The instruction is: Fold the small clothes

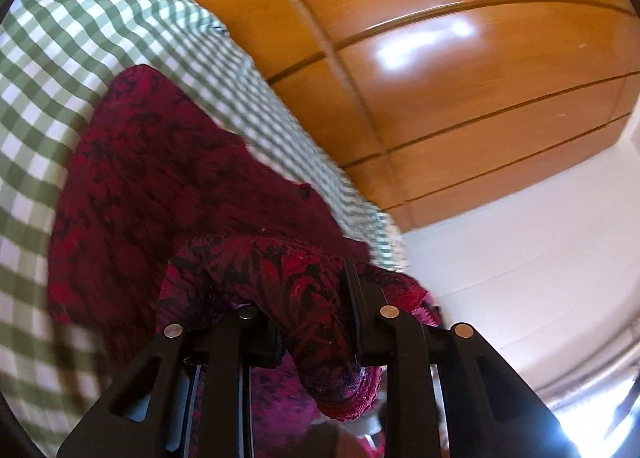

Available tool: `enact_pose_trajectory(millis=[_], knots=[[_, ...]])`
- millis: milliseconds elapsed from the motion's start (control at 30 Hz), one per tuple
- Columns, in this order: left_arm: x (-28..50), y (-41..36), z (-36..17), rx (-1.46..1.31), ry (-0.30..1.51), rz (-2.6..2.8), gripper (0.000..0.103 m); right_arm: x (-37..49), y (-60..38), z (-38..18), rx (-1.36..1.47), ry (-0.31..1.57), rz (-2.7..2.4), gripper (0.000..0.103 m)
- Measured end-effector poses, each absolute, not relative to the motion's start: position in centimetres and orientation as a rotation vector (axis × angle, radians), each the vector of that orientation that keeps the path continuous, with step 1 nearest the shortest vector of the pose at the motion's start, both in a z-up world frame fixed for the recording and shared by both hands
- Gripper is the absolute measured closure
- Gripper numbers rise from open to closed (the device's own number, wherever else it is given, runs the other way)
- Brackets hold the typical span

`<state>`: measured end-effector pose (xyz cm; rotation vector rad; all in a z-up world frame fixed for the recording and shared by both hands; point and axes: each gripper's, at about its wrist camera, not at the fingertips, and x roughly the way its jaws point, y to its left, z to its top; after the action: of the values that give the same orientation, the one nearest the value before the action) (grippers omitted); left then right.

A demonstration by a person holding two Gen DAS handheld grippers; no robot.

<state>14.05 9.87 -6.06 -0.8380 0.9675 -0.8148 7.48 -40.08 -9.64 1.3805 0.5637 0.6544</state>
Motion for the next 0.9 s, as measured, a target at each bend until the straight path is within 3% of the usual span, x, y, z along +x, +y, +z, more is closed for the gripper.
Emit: enact_pose_trajectory(millis=[67, 167, 200, 300, 333, 400, 533, 800, 867, 900], knots=[[14.7, 9.5, -6.3, -0.804, 0.972, -0.792, 0.077, 7.8, -40.3, -10.3, 1.406, 0.566, 0.637, 0.077], [15.1, 9.4, -6.4, -0.807, 0.968, -0.787, 0.075, 7.9, -40.5, -10.5, 1.423, 0.575, 0.623, 0.066], [15.1, 9.6, -6.4, -0.826, 0.962, -0.794, 0.066, 7.9, -40.5, -10.4, 1.428, 0.574, 0.626, 0.06], [14.0, 11.2, -5.7, -0.938, 0.845, -0.812, 0.009, 7.6, -40.6, -8.7, 1.38, 0.562, 0.626, 0.038], [13.7, 11.8, -5.3, -0.968, 0.789, -0.802, 0.008, 7.3, -40.5, -7.4, 1.321, 0.546, 0.62, 0.034], [13.2, 13.3, -4.6, -0.995, 0.718, -0.764, 0.007, 7.0, -40.3, -6.1, 1.236, 0.525, 0.562, 0.017], [13.0, 12.2, -4.1, -0.71, 0.833, -0.507, 0.005, 6.2, -39.9, -3.3, 1.026, 0.521, 0.414, 0.016], [14.0, 8.1, -5.8, -0.475, 0.95, -0.404, 0.007, 10.3, -35.7, -1.8, 0.618, 0.735, 0.209, 0.04], [14.7, 7.2, -6.2, -0.406, 0.985, -0.363, 0.017, 11.5, -34.1, -2.2, 0.509, 0.772, 0.16, 0.044], [14.8, 6.9, -6.4, -0.381, 0.985, -0.347, 0.025, 11.8, -33.6, -2.3, 0.463, 0.781, 0.134, 0.051]])
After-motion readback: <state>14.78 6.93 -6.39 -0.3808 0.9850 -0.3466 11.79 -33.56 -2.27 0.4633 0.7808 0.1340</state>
